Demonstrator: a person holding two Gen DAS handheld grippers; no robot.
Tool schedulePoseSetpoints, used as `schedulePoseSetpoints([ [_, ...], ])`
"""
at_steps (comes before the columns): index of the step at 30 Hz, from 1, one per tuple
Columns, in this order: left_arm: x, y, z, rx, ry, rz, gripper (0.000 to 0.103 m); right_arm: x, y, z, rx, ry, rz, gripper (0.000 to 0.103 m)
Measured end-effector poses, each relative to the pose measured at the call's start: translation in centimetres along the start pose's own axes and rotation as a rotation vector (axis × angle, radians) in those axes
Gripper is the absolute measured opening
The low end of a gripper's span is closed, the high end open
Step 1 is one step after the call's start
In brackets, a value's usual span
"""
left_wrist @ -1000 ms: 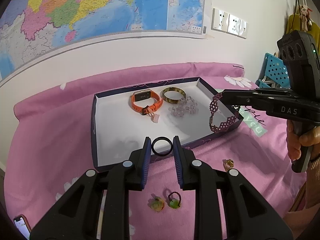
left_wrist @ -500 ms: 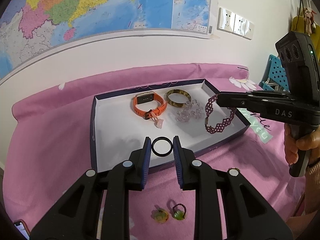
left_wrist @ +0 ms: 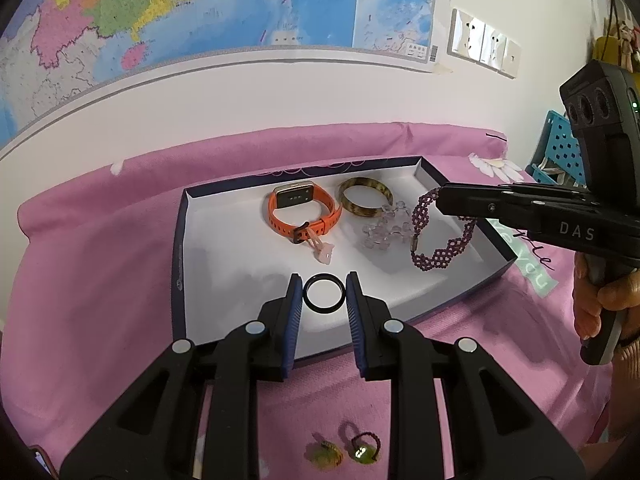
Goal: Organize jewelry
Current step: 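Carry the black ring and purple bracelet with both tools over the box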
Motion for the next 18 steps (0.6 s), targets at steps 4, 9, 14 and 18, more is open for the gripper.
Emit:
schedulePoseSetpoints([
  [4,0.8,-0.2,-0.2,-0.002,-0.01,-0.01,0.023,0.5,0.4,-0.2,0.012,-0.004,-0.003,0.002],
  [9,1.9,-0.3,-0.4,-0.007,-0.03,-0.016,0.023,1.1,1.0,-0.3,0.03,-0.011,-0.004,0.002],
  [14,2.6,-0.5,-0.7,-0.013,-0.042,-0.021,0.023,1.8,1.5,-0.5,0.05,-0.02,-0.008,0.002],
  [18,3.3,-0.5,-0.7,-0.013,-0.059,-0.016,0.023,2.3,1.9,-0.5,0.071,-0.025,-0.024,0.002],
])
Point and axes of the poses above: each gripper's, at about its wrist camera, not at the fingertips, and x roughly the way its jaws point, y to its right, z to its underside, the point moved 6 cm from there along x, roughly the way its jaws point, and after that the axes turned 5 degrees about -y, right-handed, at the moved point
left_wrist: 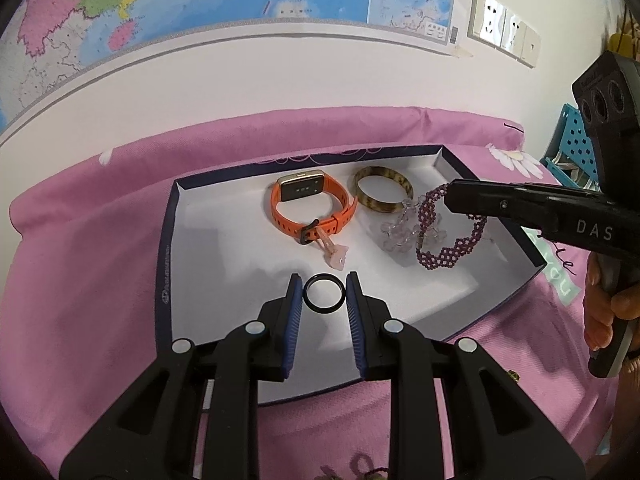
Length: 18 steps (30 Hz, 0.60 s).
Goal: Organize jewelry
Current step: 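Carry the black ring and purple bracelet with both tools over the box, then lower the ring and bracelet into the box and open both tools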
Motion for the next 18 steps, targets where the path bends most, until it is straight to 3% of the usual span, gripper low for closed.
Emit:
schedulePoseSetpoints([
  [18,2.2,0.1,-0.3,-0.01,-0.052,-0.003,0.023,2.3,2.9,0.2,0.083,-0.038,0.038,0.002],
])
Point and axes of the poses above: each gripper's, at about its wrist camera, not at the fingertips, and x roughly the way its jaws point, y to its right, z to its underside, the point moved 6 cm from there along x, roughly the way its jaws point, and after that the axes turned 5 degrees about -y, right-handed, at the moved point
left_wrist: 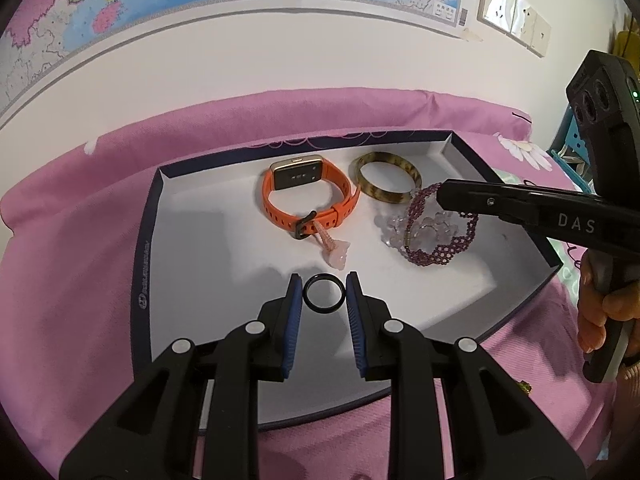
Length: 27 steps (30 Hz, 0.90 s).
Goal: Organize jewelry
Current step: 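Lower the ring and bracelet into the box and open both tools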
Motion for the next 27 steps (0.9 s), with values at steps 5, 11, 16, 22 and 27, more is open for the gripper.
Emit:
schedulePoseSetpoints([
  [5,0.4,0.0,-0.1,-0.005,-0.011,0.005,0.023,0.3,0.4,0.2,0.006,-0.009,0.014,0.002],
  [11,0.9,0.1,-0.2,0.001,-0.021,0.002,0.023,0.4,0.5,0.4,0.004,-0.011,0.032,0.004],
  [16,1.3,0.0,-0.2,0.002,-0.031,0.0,0.023,0.1,0.4,0.4,-0.001,-0.003,0.048,0.005],
  [22,1.6,0.0,-0.2,0.004,-0.029,0.005,0.023,-0.5,0.2,0.6,-0.003,0.007,0.043,0.007],
  [27,0.8,0.0,-0.3,0.006,-0.009,0.017,0.029,-1.8,-0.7,1.2,-0.034,0.018,0.039,0.014],
])
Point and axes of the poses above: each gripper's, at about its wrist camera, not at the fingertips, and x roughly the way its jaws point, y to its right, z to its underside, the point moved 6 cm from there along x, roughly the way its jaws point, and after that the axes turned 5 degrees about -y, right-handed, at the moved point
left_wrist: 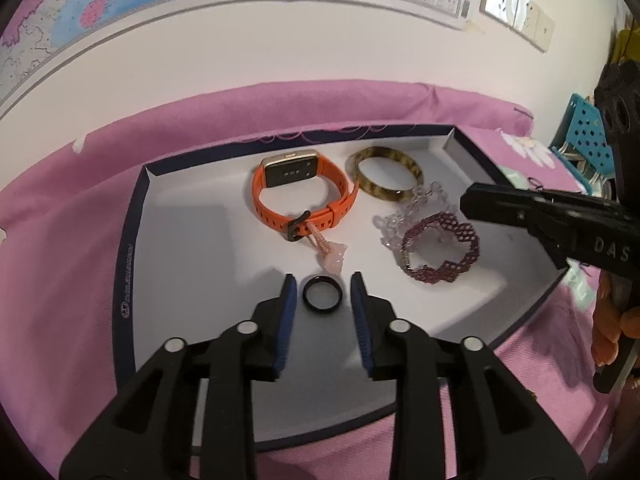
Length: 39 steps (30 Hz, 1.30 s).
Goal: Organize jewelry
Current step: 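Lower the ring and bracelet into the box and open both tools, then withdraw both tools and grasp the small gold earring with the right tool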
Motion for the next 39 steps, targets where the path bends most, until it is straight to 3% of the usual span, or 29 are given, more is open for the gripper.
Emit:
schedulePoseSetpoints([
  [1,-0.5,-0.1,0.0,0.0,0.012,-0.009,0.03,-0.3,-0.2,0.1,-0.007,0.002,-0.002,0.014],
  [3,-1.2,-0.4,-0.1,-0.011,0.03,-0.016,0.041,-1.2,-0.8,0.4,-0.032,0.013,0.0,0.015],
  [7,-3.7,-0.7,0.2,-0.018,0.083,-0.035,0.043,-2.8,-1.9,1.1,-0.075,0.027,-0.005,0.026],
  [14,-8.2,-1.2,2.6,-0.005,0.146,-0.051,0.048,-4.3,-3.6,4.2,-0.156,-0.001,-0.009,0.037],
  [25,-9.8,-0.1,8.8,0.025,0.105,-0.007,0.048,-4.1,-3.9,10.6,-0.195,-0.13,0.005,0.037],
  [28,-9.8,0.6,9.9,0.042,0.091,0.008,0.048,-4.0,-4.3,11.5,-0.203,-0.145,0.002,0.036],
  [32,-9.6,1.2,11.0,0.052,0.076,0.015,0.048,-3.6,-4.3,12.2,-0.186,-0.153,-0.007,0.022],
  [39,-9.6,1.4,11.7,0.048,0.069,0.031,0.048,-3.7,-3.9,12.5,-0.154,-0.16,-0.018,0.007],
])
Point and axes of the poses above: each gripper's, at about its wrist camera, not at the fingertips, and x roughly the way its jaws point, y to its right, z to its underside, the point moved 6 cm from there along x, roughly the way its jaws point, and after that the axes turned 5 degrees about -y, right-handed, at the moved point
